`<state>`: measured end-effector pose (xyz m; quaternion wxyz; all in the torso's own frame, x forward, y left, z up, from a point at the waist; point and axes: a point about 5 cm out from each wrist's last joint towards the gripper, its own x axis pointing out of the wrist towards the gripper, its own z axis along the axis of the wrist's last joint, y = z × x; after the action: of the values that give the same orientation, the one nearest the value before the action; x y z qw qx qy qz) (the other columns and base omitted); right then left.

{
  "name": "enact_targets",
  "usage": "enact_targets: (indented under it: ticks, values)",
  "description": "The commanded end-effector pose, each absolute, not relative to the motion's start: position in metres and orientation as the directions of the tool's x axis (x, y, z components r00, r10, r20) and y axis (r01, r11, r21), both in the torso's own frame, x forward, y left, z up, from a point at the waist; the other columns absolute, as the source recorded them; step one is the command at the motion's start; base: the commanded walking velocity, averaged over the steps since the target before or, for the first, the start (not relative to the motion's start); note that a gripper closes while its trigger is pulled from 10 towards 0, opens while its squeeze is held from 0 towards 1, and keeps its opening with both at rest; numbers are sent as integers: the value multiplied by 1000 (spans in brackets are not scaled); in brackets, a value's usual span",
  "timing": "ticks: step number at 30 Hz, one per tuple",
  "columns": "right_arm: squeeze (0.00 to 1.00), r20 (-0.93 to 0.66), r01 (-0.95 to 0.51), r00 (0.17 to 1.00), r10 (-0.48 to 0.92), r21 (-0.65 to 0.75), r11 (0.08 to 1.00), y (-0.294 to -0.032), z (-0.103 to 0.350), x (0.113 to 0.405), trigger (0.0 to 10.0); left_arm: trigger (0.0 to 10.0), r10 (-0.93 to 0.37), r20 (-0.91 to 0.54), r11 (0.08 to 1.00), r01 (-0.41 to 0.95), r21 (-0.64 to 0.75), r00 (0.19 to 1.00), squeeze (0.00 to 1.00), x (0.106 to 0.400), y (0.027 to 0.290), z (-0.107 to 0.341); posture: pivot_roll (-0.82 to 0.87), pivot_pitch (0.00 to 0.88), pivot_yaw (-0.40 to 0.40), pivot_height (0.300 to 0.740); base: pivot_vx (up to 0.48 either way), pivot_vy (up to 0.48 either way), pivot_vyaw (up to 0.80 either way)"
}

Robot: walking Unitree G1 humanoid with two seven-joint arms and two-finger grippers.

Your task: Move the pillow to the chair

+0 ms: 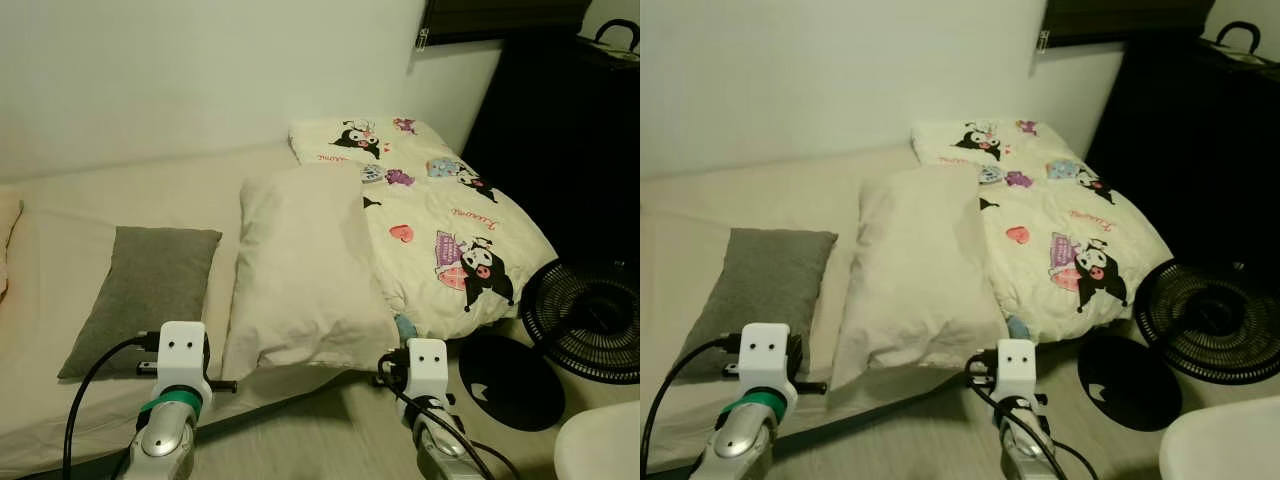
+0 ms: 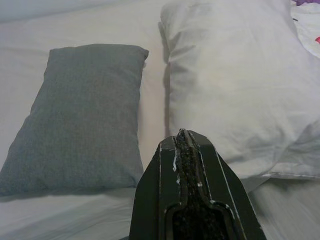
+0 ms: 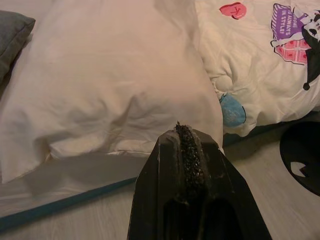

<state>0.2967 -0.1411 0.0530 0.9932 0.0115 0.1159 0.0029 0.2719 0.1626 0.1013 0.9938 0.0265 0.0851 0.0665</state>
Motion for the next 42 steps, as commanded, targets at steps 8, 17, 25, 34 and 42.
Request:
enact_targets:
  ticks: [8,17,25,34,42]
  values:
    - [0,-255,1,967,8,34,999,-140,47,294,10000,10000,149,-207,989,-140,57,967,0,269,165,95,55,40,73,740,0,381,0]
    - [0,-257,4,966,5,36,999,-141,46,293,10000,10000,148,-208,989,-139,58,967,0,268,165,95,55,42,78,740,0,395,0]
    - [0,-259,8,966,2,38,999,-141,45,291,10000,10000,144,-210,989,-135,60,967,0,267,165,95,57,46,84,740,0,395,0]
    - [0,-264,13,964,-1,43,999,-140,43,289,10000,10000,144,-214,989,-132,67,966,0,265,167,95,67,50,90,740,0,393,0]
    - [0,-267,15,964,-1,48,999,-137,42,289,10000,10000,143,-216,989,-131,71,966,0,265,169,96,69,51,94,740,0,395,0]
